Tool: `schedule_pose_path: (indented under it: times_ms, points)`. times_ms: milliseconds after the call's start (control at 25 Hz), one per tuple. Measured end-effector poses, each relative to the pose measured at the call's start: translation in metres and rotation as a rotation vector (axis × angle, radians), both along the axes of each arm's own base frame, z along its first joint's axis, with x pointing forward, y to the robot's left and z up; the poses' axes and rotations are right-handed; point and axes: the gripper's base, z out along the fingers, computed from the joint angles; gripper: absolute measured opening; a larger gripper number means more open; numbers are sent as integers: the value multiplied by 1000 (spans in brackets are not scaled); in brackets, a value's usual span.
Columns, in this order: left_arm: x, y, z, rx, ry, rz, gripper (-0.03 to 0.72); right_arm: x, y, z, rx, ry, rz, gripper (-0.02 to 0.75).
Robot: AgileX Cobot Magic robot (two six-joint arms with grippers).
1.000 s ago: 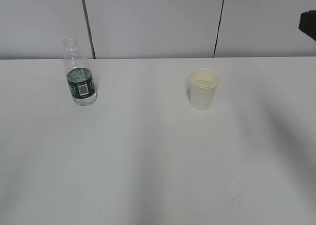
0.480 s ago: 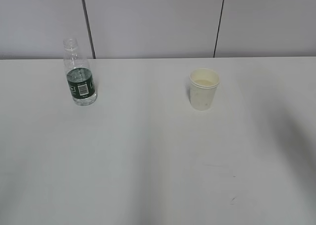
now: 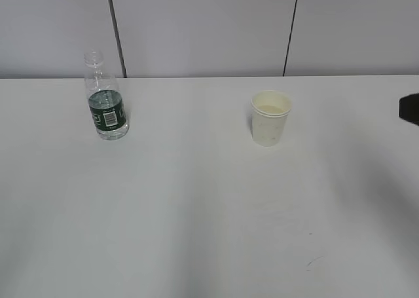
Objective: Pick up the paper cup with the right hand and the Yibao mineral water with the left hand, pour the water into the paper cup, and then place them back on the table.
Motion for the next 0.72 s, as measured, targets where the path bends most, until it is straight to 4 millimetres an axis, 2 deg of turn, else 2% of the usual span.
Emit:
schedule_pose_path:
  times_ms: [160, 400, 600, 720]
  points:
    - [0, 0, 0, 0, 0, 0, 480, -15, 6, 0, 24, 73, 83, 585]
    - [0, 0, 0, 0, 0, 0, 480, -55, 3, 17, 33, 60, 121, 585]
    - [0, 0, 0, 0, 0, 0, 480, -107, -4, 28, 28, 29, 122, 585]
    - [0, 0, 0, 0, 0, 0, 480, -139, -12, 27, 17, 26, 85, 585]
